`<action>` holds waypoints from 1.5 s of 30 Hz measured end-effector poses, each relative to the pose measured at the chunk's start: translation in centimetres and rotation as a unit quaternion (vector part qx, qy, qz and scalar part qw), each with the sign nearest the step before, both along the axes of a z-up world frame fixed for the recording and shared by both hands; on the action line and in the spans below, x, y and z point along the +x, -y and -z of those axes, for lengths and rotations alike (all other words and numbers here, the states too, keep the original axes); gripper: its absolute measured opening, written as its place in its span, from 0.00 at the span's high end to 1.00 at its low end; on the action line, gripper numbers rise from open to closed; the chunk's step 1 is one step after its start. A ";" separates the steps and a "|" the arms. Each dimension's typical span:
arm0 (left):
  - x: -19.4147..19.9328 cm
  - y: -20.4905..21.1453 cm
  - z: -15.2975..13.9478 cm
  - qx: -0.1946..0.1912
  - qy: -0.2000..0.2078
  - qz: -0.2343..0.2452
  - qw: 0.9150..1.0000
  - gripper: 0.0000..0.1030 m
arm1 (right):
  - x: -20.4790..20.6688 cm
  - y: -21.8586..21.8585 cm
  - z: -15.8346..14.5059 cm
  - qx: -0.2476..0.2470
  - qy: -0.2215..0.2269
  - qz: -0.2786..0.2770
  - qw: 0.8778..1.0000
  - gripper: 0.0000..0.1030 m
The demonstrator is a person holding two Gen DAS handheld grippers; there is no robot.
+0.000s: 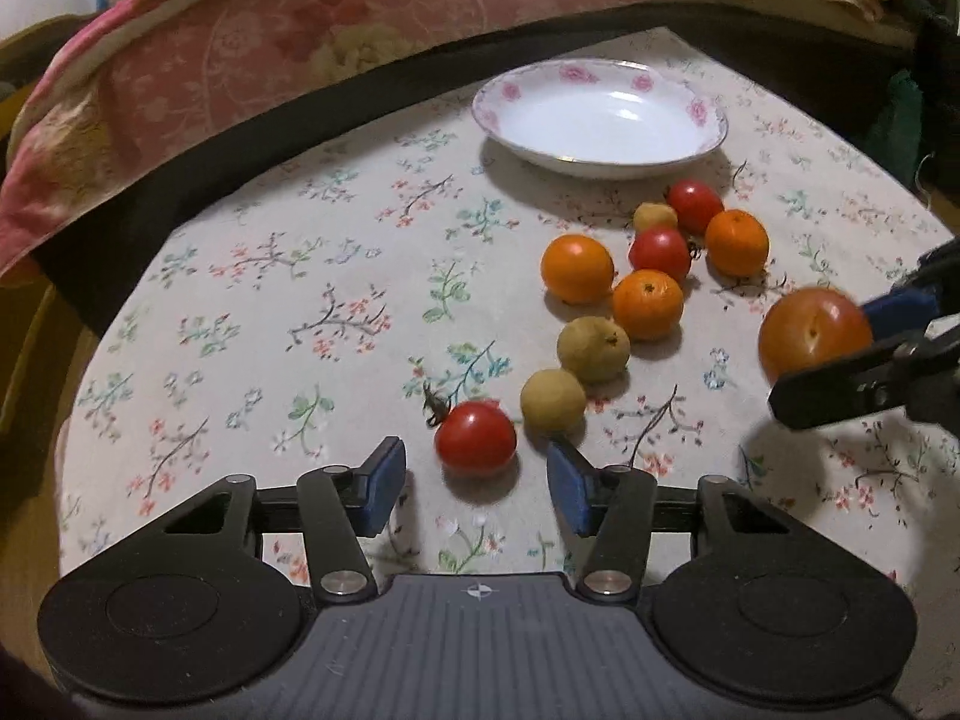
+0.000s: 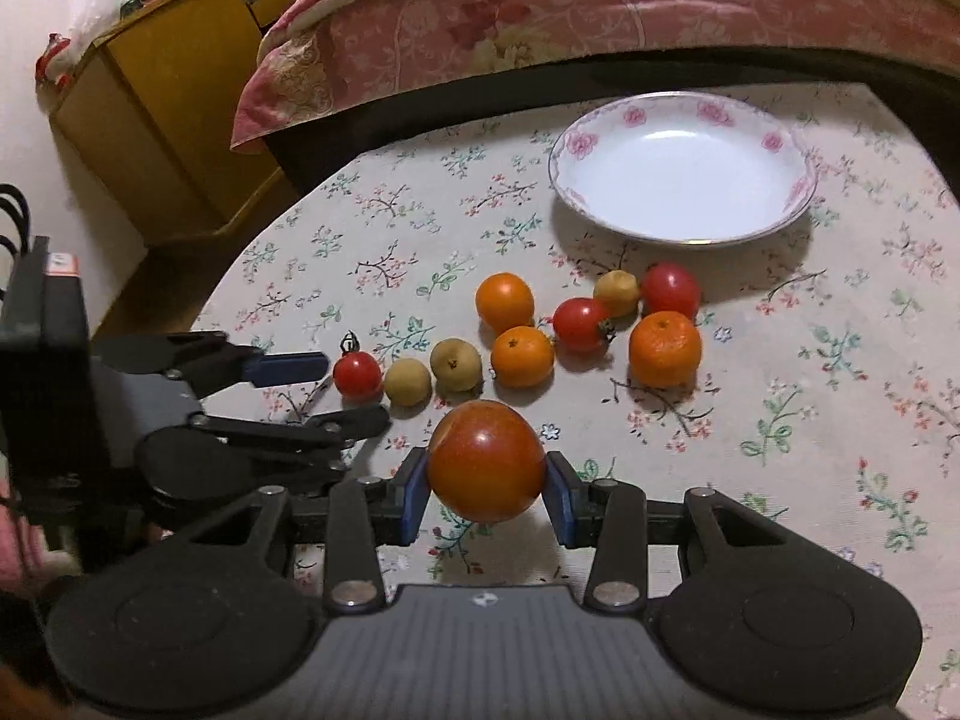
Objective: Organize fruits
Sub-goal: 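Grasp the stemmed cherry tomato with the left tool while the right tool holds the large tomato, then carry both tomatoes over the white plate with both tools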
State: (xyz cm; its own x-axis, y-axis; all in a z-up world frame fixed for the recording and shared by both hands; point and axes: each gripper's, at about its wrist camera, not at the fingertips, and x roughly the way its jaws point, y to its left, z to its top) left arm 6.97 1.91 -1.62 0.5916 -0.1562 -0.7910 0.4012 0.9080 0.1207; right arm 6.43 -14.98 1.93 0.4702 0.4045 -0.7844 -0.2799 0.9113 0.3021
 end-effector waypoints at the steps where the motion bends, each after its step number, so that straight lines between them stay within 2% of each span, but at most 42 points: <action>1: 0.2 0.0 0.0 -0.003 0.000 -0.003 1.000 0.42 | 0.2 0.0 0.2 0.001 -0.005 0.001 1.000 0.63; 6: 0.6 -0.1 -0.1 -0.026 -0.010 -0.007 1.000 0.56 | 0.8 0.1 1.0 0.001 -0.020 0.004 1.000 0.63; 12: 1.2 0.0 -0.2 -0.036 -0.016 -0.012 0.999 0.64 | 0.9 0.3 1.6 0.000 -0.025 0.009 1.000 0.63; 17: 0.6 0.1 -0.3 -0.028 -0.019 -0.011 0.999 0.64 | 1.1 0.4 1.8 -0.004 -0.024 0.010 1.000 0.63; 22: 0.3 0.1 -0.7 -0.042 -0.025 -0.017 0.999 0.64 | 1.3 0.3 2.0 -0.010 -0.023 0.010 1.000 0.63; 29: 0.0 1.6 -1.7 -0.046 -0.019 -0.005 0.999 0.64 | 1.3 0.1 1.7 -0.008 -0.012 0.008 1.000 0.63; 36: 0.5 2.3 -2.0 -0.049 -0.026 -0.013 0.998 0.64 | 1.3 0.3 1.8 -0.005 -0.012 0.007 1.000 0.63; 45: 0.9 3.9 -2.9 -0.025 -0.011 -0.022 0.999 0.64 | 1.2 0.5 1.1 -0.005 0.004 0.018 1.000 0.63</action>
State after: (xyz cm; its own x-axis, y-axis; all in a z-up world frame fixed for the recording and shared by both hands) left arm 7.87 -2.01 1.27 0.5813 -0.1702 -0.7957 0.3626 0.9296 0.0660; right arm 7.61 -15.47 0.85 0.4907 0.3792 -0.7845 -0.2490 0.9238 0.2908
